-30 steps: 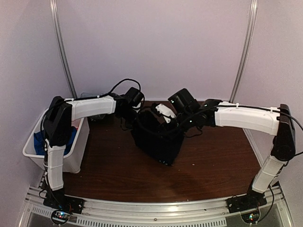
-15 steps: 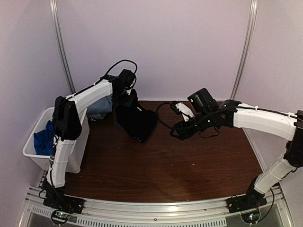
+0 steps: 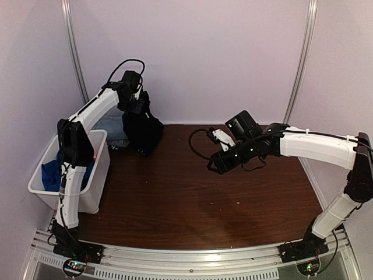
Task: Fold and stack the mixed laundry pile
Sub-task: Place the square-folded T-shirt at the corner of the board.
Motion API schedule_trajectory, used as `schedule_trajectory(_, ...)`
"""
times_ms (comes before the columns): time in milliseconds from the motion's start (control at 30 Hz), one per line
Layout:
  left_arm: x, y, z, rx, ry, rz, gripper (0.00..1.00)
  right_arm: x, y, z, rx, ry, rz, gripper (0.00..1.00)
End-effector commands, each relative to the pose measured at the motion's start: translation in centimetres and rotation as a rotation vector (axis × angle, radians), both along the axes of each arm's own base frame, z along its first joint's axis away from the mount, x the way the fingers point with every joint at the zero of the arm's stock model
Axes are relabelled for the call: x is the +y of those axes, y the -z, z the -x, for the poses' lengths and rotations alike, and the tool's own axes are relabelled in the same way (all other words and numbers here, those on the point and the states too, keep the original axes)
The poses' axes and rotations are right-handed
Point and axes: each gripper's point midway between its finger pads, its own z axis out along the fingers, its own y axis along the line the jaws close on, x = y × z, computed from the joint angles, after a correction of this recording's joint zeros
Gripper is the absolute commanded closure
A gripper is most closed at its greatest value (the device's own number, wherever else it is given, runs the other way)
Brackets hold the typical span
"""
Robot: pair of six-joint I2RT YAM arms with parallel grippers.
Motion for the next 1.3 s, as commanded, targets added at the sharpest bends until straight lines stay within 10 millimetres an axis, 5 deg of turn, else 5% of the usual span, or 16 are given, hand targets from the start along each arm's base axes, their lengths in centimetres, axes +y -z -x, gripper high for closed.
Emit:
schedule_trajectory(0,-0.5,-6.5,-1.6,-0.172,0.040,0.121,1.00,0.3,-0.2,-0.8,0.004,0.017,0.005,0.45)
schedule_trajectory(433,2.7,-12.3,-0.5,-0.253,0.015,0.215,1.00,1.2,0.3,-1.5,0.011,-0.003,0.012,0.45)
schedule_trajectory(700,4.6,-13.2,-0.3,-0.263,-0.016,0.231,1.00,1.3,0.8,-1.5,0.014,-0.014,0.025,0.46)
schedule_trajectory(833,6.8,-12.2,-1.0,-0.251,-0.040,0.230,1.00,1.2,0.9,-1.4,0.018,-0.016,0.032,0.46)
schedule_trajectory(1000,10.3,-7.3,-2.4,-0.171,-0.086,0.216,1.00,1.1,1.1,-1.4,0.025,-0.021,0.046,0.46)
schedule_trajectory(1267,17.0,-3.1,-4.1,-0.149,-0.190,0.141,1.00,1.1,1.3,-1.2,0.055,-0.023,0.062,0.46)
